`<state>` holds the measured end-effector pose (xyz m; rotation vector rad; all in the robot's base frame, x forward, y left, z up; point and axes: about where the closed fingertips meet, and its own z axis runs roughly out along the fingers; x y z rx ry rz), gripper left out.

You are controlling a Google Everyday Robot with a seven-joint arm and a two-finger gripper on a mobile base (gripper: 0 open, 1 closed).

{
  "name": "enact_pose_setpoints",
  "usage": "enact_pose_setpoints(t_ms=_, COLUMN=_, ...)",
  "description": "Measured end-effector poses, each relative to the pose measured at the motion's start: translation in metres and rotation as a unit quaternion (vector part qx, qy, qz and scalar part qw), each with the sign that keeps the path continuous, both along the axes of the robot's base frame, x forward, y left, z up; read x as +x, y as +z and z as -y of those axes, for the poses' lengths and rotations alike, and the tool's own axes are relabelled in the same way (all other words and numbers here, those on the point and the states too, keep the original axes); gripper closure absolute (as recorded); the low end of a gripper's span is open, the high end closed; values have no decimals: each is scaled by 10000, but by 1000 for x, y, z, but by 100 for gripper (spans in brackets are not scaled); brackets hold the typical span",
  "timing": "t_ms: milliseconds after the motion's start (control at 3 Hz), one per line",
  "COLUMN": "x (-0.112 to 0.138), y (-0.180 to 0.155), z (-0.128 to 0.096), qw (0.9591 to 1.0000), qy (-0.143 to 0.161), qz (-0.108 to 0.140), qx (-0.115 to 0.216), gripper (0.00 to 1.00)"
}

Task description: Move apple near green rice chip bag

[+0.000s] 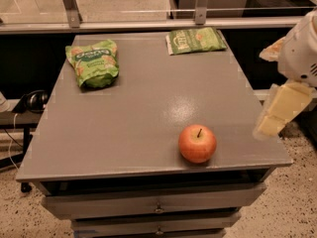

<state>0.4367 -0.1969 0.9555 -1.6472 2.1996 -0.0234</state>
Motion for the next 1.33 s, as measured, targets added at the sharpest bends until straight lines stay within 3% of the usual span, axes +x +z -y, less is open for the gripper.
enact_pose_setpoints(t_ms=333, x=-2, y=-30, z=-25, qw=9983, qy=-61, qz=-133, qx=570, gripper=0)
enact_pose_setpoints(t_ms=667, x=-9, y=-52, z=-50, qw=9930, qy=-45, qz=-298, qx=1145, gripper=0)
enact_pose_setpoints(t_ms=1333, x=-34, y=-78, z=-87, qw=9772, qy=85, qz=-479, qx=2067, gripper=0)
